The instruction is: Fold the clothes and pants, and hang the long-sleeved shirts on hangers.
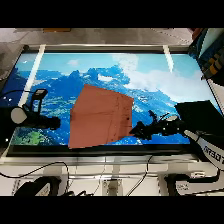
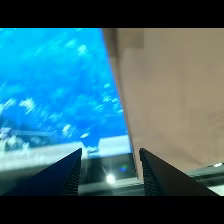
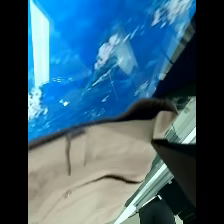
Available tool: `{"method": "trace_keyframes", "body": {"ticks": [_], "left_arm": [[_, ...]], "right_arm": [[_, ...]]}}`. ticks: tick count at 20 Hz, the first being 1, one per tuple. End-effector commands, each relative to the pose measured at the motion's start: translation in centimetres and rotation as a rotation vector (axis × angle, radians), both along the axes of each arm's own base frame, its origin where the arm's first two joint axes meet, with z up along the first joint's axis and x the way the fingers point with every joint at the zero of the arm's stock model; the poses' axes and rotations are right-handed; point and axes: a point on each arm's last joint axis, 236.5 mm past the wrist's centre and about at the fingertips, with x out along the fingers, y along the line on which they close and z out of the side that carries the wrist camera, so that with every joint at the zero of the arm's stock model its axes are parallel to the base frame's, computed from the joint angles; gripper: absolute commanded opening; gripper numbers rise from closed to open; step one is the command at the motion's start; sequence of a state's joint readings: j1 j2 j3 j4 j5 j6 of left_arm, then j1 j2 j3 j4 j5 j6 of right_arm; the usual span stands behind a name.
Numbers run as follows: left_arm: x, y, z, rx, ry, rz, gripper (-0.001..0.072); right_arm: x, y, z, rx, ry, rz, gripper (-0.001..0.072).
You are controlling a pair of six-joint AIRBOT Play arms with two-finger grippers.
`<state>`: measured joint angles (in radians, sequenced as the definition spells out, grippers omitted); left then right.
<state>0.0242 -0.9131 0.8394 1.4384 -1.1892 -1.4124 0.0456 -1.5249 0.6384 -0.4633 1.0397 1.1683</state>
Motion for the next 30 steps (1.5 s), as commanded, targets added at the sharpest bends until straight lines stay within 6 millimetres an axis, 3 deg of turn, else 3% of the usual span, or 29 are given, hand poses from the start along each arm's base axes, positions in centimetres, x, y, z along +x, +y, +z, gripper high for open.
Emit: {"method": "trace_keyframes", "body": {"ticks": [1, 4, 5, 6, 7, 10, 11, 16, 22, 25, 26, 28, 29, 30], "left_arm": [[-2.2, 2.7, -2.1, -0.069, 0.083, 0.092, 0.0406], [-4.0, 2.9, -4.5, -0.22, 0.118, 0.159, 0.0406], [-4.3, 2.8, -5.2, -0.257, 0.116, 0.179, 0.0406], [-4.7, 2.9, -6.0, -0.279, 0.125, 0.2, 0.0406], [-5.3, 3.0, -6.9, -0.287, 0.15, 0.218, 0.0406], [-6.4, 2.0, -9.3, -0.341, 0.245, 0.223, 0.0415], [-6.4, 1.4, -9.7, -0.378, 0.268, 0.231, 0.0454], [-5.4, -1.3, -11.0, -0.538, 0.312, 0.218, 0.0459], [-6.6, -3.6, -13.4, -0.548, 0.42, 0.131, 0.0468], [-5.5, -3.9, -14.5, -0.494, 0.377, 0.113, 0.0465], [-4.8, -3.8, -14.7, -0.483, 0.351, 0.122, 0.0415], [-3.5, -4.2, -14.2, -0.512, 0.312, 0.15, 0.007], [-2.8, -4.3, -13.8, -0.521, 0.293, 0.15, 0.0005], [-1.8, -4.3, -13.0, -0.53, 0.262, 0.152, 0.0005]], "right_arm": [[0.8, 1.0, -0.7, -0.02, -0.063, 0.007, 0.0309], [0.8, 1.6, -1.2, -0.049, -0.091, 0.024, 0.0305], [0.8, 1.6, -1.2, -0.051, -0.094, 0.028, 0.0208], [0.7, 1.6, -1.1, -0.049, -0.093, 0.029, 0.0047], [0.7, 1.6, -1.1, -0.048, -0.099, 0.034, 0.002], [0.7, 1.7, -0.8, -0.044, -0.136, 0.069, 0.002], [0.8, 1.8, -0.6, -0.04, -0.14, 0.075, 0.002], [2.4, 2.8, 1.9, 0.013, -0.229, 0.147, 0.0018], [5.5, 2.5, 4.4, -0.025, -0.351, 0.147, 0.0016], [5.3, 1.6, 5.1, -0.079, -0.387, 0.177, 0.0016], [5.0, 1.3, 5.1, -0.101, -0.388, 0.192, 0.0016], [4.6, 0.7, 5.6, -0.131, -0.411, 0.229, 0.0016], [4.5, 0.6, 6.0, -0.14, -0.429, 0.24, 0.0016], [4.5, 0.5, 6.6, -0.145, -0.449, 0.246, 0.0016]]}}
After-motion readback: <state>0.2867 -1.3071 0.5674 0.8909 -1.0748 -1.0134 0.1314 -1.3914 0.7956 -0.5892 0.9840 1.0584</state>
